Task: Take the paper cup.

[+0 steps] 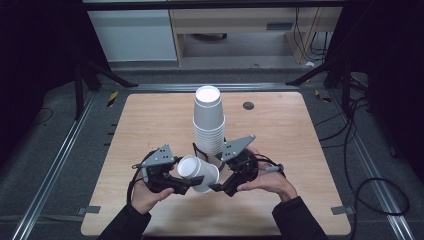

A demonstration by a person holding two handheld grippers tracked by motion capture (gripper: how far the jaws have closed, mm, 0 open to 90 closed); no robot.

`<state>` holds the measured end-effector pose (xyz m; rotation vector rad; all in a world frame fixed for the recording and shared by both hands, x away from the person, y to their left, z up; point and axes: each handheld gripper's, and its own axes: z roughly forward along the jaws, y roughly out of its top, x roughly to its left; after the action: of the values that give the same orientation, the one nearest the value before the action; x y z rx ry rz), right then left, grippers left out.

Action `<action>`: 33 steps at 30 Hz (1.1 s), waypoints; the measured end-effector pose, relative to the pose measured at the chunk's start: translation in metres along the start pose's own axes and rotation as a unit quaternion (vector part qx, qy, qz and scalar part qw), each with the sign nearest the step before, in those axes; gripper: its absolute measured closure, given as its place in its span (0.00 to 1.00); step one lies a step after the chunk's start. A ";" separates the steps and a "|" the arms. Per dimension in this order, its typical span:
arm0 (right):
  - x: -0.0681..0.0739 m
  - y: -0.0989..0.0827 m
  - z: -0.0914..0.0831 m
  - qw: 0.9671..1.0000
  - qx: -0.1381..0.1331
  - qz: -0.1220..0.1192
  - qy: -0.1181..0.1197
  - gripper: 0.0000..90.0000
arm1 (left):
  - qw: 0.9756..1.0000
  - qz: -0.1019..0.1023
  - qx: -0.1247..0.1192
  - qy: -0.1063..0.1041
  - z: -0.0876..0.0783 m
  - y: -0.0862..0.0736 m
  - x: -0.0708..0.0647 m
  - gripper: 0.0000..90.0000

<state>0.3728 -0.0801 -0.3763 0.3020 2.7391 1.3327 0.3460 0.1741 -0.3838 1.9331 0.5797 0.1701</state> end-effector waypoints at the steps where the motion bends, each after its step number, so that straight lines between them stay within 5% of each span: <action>1: 0.000 0.000 0.000 1.000 0.000 0.000 0.000 0.05 | 1.000 0.000 0.000 0.000 0.000 0.000 0.000 0.24; 19: -0.001 -0.028 -0.027 0.998 -0.037 0.045 -0.026 0.04 | 0.999 0.010 -0.036 -0.021 -0.003 0.013 0.004 0.24; 33: -0.004 -0.030 -0.022 0.995 -0.062 0.067 -0.027 0.03 | 0.998 0.017 -0.053 -0.037 0.005 0.024 0.002 0.24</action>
<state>0.3686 -0.1160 -0.3867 0.5118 2.6198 1.4946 0.3573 0.1635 -0.3647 1.8385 0.4800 0.1470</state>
